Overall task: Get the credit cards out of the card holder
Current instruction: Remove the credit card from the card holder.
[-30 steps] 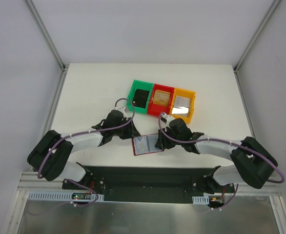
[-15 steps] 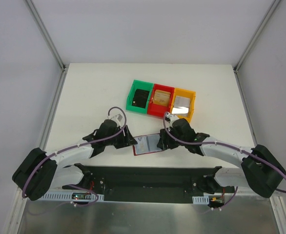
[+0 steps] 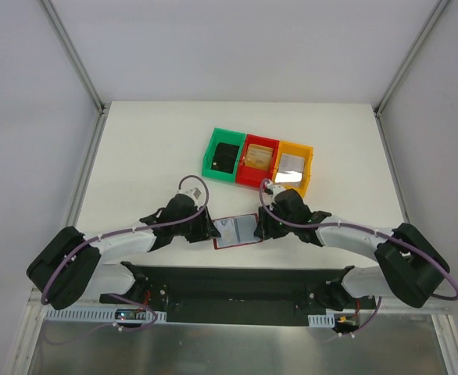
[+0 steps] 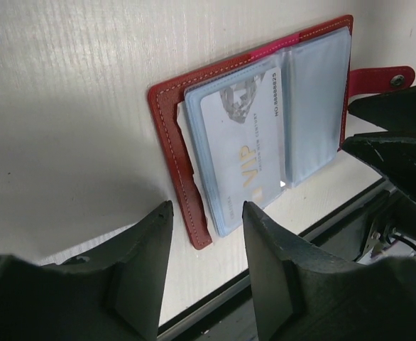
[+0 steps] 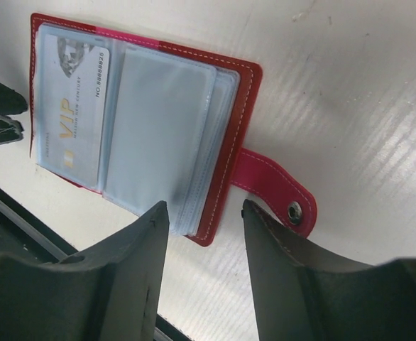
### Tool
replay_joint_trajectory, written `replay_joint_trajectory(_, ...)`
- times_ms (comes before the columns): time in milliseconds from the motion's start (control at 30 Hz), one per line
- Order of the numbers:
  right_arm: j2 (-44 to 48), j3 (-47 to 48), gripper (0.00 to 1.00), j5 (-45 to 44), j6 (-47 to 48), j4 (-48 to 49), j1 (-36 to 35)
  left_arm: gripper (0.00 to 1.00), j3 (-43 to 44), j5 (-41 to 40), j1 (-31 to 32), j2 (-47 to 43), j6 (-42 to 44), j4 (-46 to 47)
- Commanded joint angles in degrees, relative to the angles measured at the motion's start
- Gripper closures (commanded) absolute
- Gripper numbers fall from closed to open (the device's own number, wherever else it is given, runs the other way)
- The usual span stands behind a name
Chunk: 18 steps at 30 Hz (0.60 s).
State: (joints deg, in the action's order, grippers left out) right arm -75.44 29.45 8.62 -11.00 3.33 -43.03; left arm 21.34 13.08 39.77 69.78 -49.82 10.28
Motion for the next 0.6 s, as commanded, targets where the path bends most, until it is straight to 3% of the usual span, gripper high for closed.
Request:
replay_joint_trajectory(0,-1.5,-0.3,0.53,2.6,-2.1,3.3,0.0,0.58,3.3,-0.8,0.1,2.9,2.4,0.1)
replay_joint_trajectory(367,-0.7,-2.5,0.6,4.4,-5.2,6.2,-1.1,0.66,6.3,0.9,-4.0,6.4,4.5,0.4)
replay_joint_trajectory(567,2.7,-1.6,0.52,1.3,-3.9,1.6,-0.5,0.59,5.6,0.5,-4.3,4.1,5.1,-1.7)
